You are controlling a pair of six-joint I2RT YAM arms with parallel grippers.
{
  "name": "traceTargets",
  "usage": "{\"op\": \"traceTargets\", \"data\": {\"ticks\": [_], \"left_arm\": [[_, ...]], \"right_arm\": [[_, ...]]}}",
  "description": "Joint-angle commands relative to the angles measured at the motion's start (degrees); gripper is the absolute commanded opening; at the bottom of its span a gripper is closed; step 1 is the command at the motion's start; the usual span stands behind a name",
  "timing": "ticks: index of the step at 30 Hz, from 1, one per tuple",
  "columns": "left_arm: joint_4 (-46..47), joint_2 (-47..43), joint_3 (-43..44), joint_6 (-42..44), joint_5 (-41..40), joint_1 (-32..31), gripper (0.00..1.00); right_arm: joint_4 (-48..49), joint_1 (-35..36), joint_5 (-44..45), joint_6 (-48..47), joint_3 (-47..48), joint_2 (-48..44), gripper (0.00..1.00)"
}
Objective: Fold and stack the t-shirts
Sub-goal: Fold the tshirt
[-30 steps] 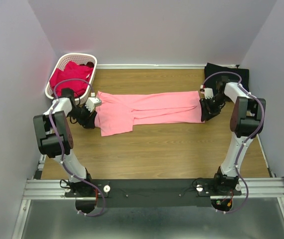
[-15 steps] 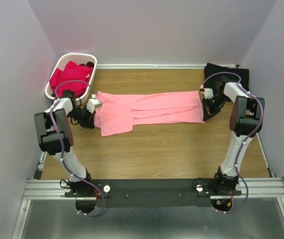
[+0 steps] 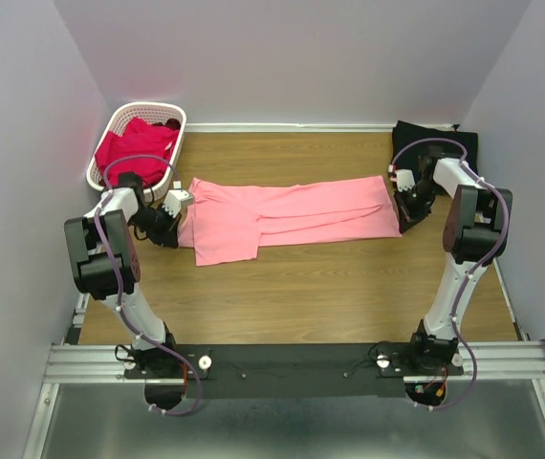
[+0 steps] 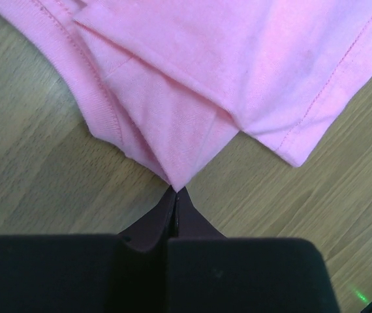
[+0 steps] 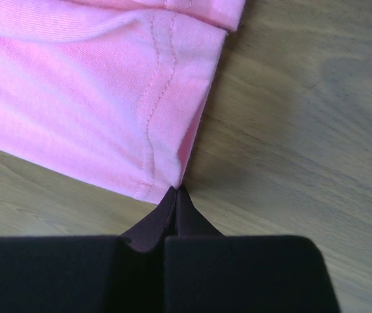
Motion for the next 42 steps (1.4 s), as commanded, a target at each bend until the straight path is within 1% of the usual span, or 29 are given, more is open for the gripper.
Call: {"op": "traceTargets", "data": {"ticks": [1, 3, 4, 5, 6, 13, 16, 17, 18, 19, 20, 22, 23, 25, 26, 27, 28, 29, 30, 31, 32, 35, 38, 39, 40, 42], "left_arm": [[-2.19, -1.22, 0.34, 0.17, -0.51, 0.63, 0.00], [-4.48, -1.13, 1.04, 4.03, 1.34, 0.63, 0.00], [-5.18, -1.30, 1.05, 4.48, 2.13, 0.72, 0.10], [-5.62, -1.65, 1.05, 5.01, 2.57, 0.72, 0.32], [-6.06, -2.01, 1.31, 5.54, 3.10, 0.72, 0.36], [-6.77, -1.13, 2.80, 6.07, 4.86, 0.63, 0.43], [-7.38, -0.95, 2.89, 7.03, 5.56, 0.28, 0.43], [-9.21, -1.30, 3.15, 9.30, 6.26, 0.28, 0.39], [-10.36, -3.13, 3.50, 11.32, 6.97, 0.20, 0.37], [-11.42, -4.54, 3.42, 13.08, 7.93, 0.11, 0.36], [-12.39, -7.78, 2.99, 15.36, 7.68, -0.76, 0.33], [-13.09, -10.61, 1.84, 17.31, 5.50, -2.43, 0.33], [-13.10, -12.88, 1.06, 17.84, 4.35, -3.31, 0.34], [-12.40, -14.92, -2.37, 18.55, 2.41, -6.91, 0.35], [-10.48, -15.97, -3.86, 18.29, 0.66, -8.49, 0.36], [-9.24, -17.72, -6.92, 18.11, -0.14, -9.99, 0.36], [-7.75, -18.70, -8.52, 16.63, -1.71, -13.22, 0.36], [-3.73, -20.27, -11.40, 15.75, -2.60, -15.08, 0.36], [-1.52, -20.81, -12.65, 14.61, -3.39, -16.84, 0.37], [0.68, -21.43, -13.71, 12.68, -5.22, -20.25, 0.37], [4.79, -22.04, -15.46, 11.53, -6.20, -21.68, 0.39], [9.99, -21.70, -17.40, 8.90, -9.72, -26.77, 0.41], [12.47, -20.38, -18.11, 8.09, -12.36, -28.63, 0.41], [12.83, -19.25, -18.20, 8.09, -12.88, -28.55, 0.41], [13.61, -18.97, -18.64, 8.00, -14.02, -28.63, 0.42], [14.93, -18.71, -19.51, 8.09, -15.43, -28.55, 0.43]], "right_arm": [[-0.18, -0.84, 2.79, -1.97, -0.52, -0.43, 0.01], [-0.36, -0.84, 2.44, -2.14, -0.96, -0.43, 0.01], [-0.27, -0.84, 2.35, -2.14, -1.05, -0.51, 0.01], [-0.36, -0.84, 2.17, -2.14, -1.05, -0.60, 0.00], [-0.36, -0.84, 2.00, -2.14, -1.05, -0.52, 0.01], [-1.06, -0.75, 1.56, -2.14, -0.70, -0.60, 0.00], [-1.50, -0.84, 2.25, -2.32, -0.61, -0.60, 0.01], [-1.59, -0.84, 2.43, -2.49, -0.53, -0.78, 0.07], [-1.59, -0.84, 2.78, -2.67, -0.44, -1.65, 0.26], [-1.68, -0.84, 3.14, -2.85, -0.18, -2.44, 0.36], [-1.94, -0.84, 3.14, -2.93, 1.22, -4.01, 0.53], [-3.08, -0.84, 2.79, -2.93, 3.77, -6.22, 0.69], [-5.00, -0.84, 1.39, -2.85, 6.65, -7.18, 0.71], [-7.47, -0.40, -0.81, -2.50, 9.31, -9.64, 0.71], [-9.92, 0.12, -2.64, -2.15, 10.36, -10.18, 0.70], [-10.99, 1.78, -3.45, -1.88, 11.24, -10.70, 0.68], [-11.61, 2.84, -4.15, -1.45, 10.90, -11.75, 0.68], [-11.44, 5.11, -5.46, -0.14, 9.77, -12.29, 0.66], [-11.09, 6.18, -6.08, 0.66, 9.06, -12.73, 0.66], [-10.30, 7.15, -7.05, 1.36, 8.45, -12.91, 0.66], [-10.03, 9.25, -7.58, 2.68, 8.18, -12.91, 0.65], [-9.07, 11.89, -10.12, 4.79, 6.95, -12.29, 0.62], [-7.40, 14.71, -12.58, 7.51, 5.46, -11.77, 0.60], [-6.52, 16.80, -13.29, 8.57, 4.76, -11.76, 0.59], [-4.17, 17.87, -15.73, 9.71, 2.92, -11.94, 0.59], [-1.60, 19.63, -17.86, 13.14, 1.15, -12.12, 0.59]]}}
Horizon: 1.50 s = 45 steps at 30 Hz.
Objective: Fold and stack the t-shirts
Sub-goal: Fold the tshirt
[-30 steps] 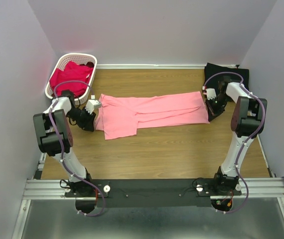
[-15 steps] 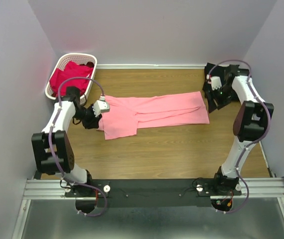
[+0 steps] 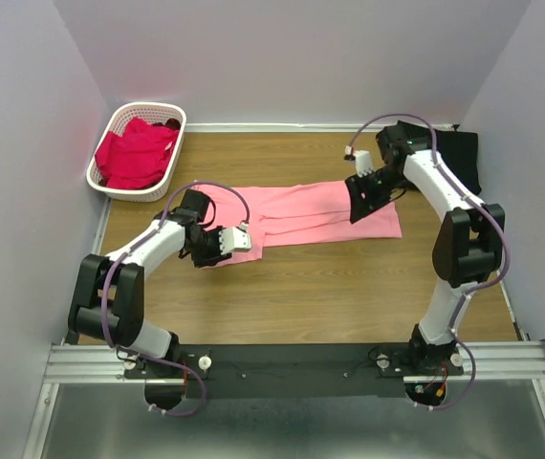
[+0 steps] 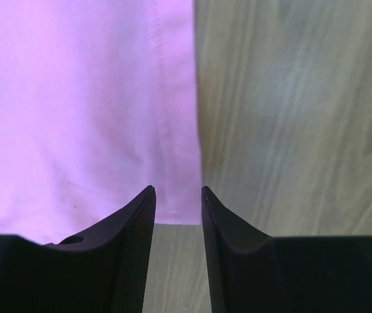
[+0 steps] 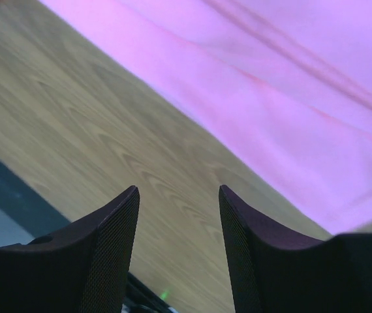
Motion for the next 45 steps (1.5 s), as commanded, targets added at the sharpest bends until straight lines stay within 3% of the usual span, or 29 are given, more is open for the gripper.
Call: {"op": "traceTargets", "data": {"ticks": [1, 19, 22, 27, 36, 45], "left_arm": [[6.17, 1.09, -2.40, -1.48, -5.91, -0.15, 0.43], [-1.64, 7.23, 0.32, 2.21, -5.12, -0.15, 0.44], [-1.38, 9.70, 0.31, 2.12, -6.17, -0.15, 0.39], [-1.64, 10.68, 2.77, 0.54, -6.27, -0.07, 0.03], [-10.07, 11.72, 21.65, -2.79, -0.56, -0.07, 0.00], [-6.22, 23.41, 42.49, -9.30, -0.81, 0.11, 0.00]], "right_arm": [[5.29, 4.16, -7.79, 7.22, -3.64, 0.76, 0.59], [7.76, 5.93, -4.54, 7.93, -3.21, 2.78, 0.58], [7.76, 5.75, -3.49, 7.93, -2.85, 2.78, 0.58], [7.67, 5.75, -2.08, 7.58, -2.68, 2.34, 0.58], [7.67, 4.88, -1.73, 7.23, -1.80, 2.43, 0.58], [7.67, 4.00, -1.47, 6.79, -2.41, 2.78, 0.57]]}}
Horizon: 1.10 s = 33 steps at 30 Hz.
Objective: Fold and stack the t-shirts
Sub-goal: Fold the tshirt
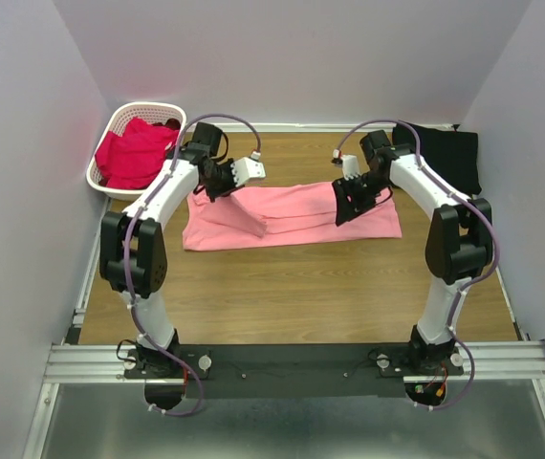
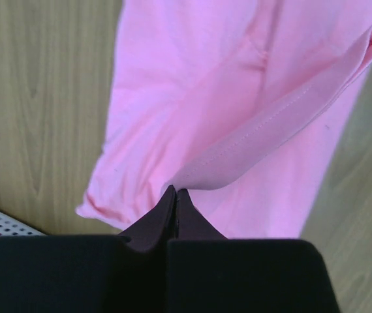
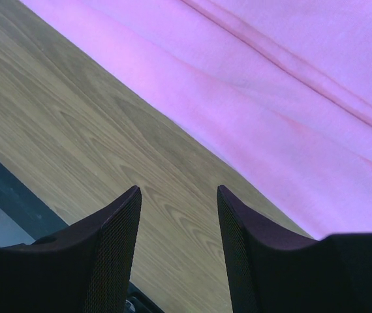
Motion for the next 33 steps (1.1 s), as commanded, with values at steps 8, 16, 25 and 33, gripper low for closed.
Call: {"op": "traceTargets", "data": {"ticks": [8, 16, 25, 33], "left_arm": [[4.22, 12.97, 14.53, -7.75, 1.15, 1.18, 0.00], [7.74, 12.10, 9.10, -7.49, 0.28, 1.62, 0.00], [12.84, 9.54, 3.81, -9.68, -2.45, 4.35, 0.00], [15.91, 5.51, -0.23, -11.44, -1.66, 7.51, 0.00]], "right_arm": [[0.55, -1.30, 1.22, -1.28, 0.45, 0.14, 0.57], [0.46, -1.39, 0.87, -1.63, 0.62, 0.49, 0.58], [0.37, -1.39, 0.43, -1.37, 2.11, 1.45, 0.58], [0.11, -1.39, 1.57, -1.54, 2.82, 2.51, 0.58]]}}
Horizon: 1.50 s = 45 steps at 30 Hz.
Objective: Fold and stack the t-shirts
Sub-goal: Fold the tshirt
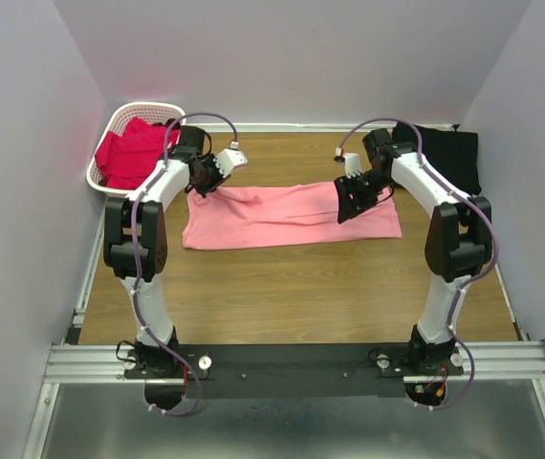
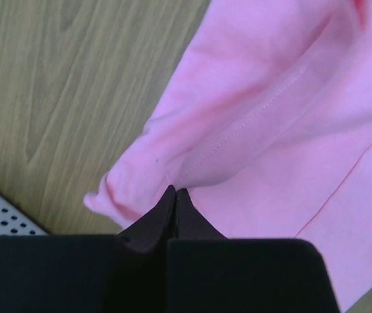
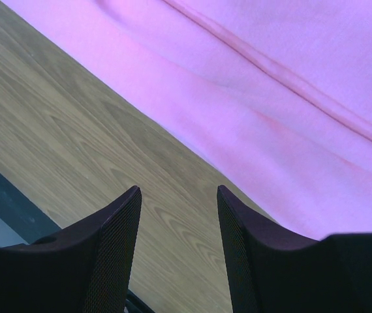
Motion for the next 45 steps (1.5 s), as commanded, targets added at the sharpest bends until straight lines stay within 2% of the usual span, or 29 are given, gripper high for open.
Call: {"op": "traceTargets", "data": {"ticks": [1, 13, 16, 20, 23, 24, 25, 28, 29, 30, 32, 33, 38, 45], "left_arm": [[3.15, -5.12, -2.83, -1.69, -0.43, 1.28, 0.00], [5.09, -6.88, -6.26, -1.96, 2.19, 1.55, 0.01], [5.00, -9.24, -7.93, -0.03, 2.29, 1.46, 0.04], [3.68, -13.55, -14.61, 5.67, 1.85, 1.20, 0.05], [1.05, -15.14, -18.21, 10.77, 0.71, 0.41, 0.16], [-0.52, -15.14, -18.57, 11.39, 0.53, 0.32, 0.24], [-1.23, -14.80, -18.31, 11.92, 0.62, 0.41, 0.28], [-3.61, -14.27, -15.68, 10.36, 3.15, 0.41, 0.35], [-3.96, -14.09, -12.63, 9.13, 6.21, 0.32, 0.38], [-4.92, -13.65, -10.86, 8.07, 7.81, 0.23, 0.45], [-6.94, -11.11, -5.23, 5.00, 11.32, -0.47, 0.46], [-7.30, -8.75, -3.56, 4.03, 12.21, -0.73, 0.50], [-9.15, -0.83, 6.10, -1.68, 15.64, -2.40, 0.50], [-8.89, 6.29, 9.99, -3.45, 14.33, -3.28, 0.50]], "right_arm": [[0.19, -0.25, 1.64, -0.51, 1.55, 1.52, 0.58], [0.28, -0.25, 2.69, -0.95, 1.99, 3.72, 0.58], [0.28, -0.25, 3.05, -0.95, 1.99, 3.72, 0.58], [0.28, -0.25, 3.05, -1.22, 1.64, 3.46, 0.58], [0.28, -0.25, 3.13, -1.30, 1.47, 3.46, 0.58], [0.20, -0.25, 3.05, -1.39, 1.55, 3.63, 0.58], [0.19, -0.25, 3.05, -1.39, 1.55, 3.63, 0.59], [0.19, -0.42, 2.96, -1.22, 1.64, 3.37, 0.60], [0.19, -0.43, 2.87, -1.22, 1.55, 3.28, 0.60], [0.19, -0.51, 2.87, -1.22, 1.55, 3.20, 0.60], [0.11, -1.04, 2.70, -1.13, 1.29, 3.02, 0.60], [0.11, -1.21, 2.69, -1.04, 1.38, 2.93, 0.60], [-0.07, -2.27, 2.78, -1.13, 1.20, 2.49, 0.61], [-0.25, -3.76, 3.31, -1.83, 0.59, 1.97, 0.61]]}}
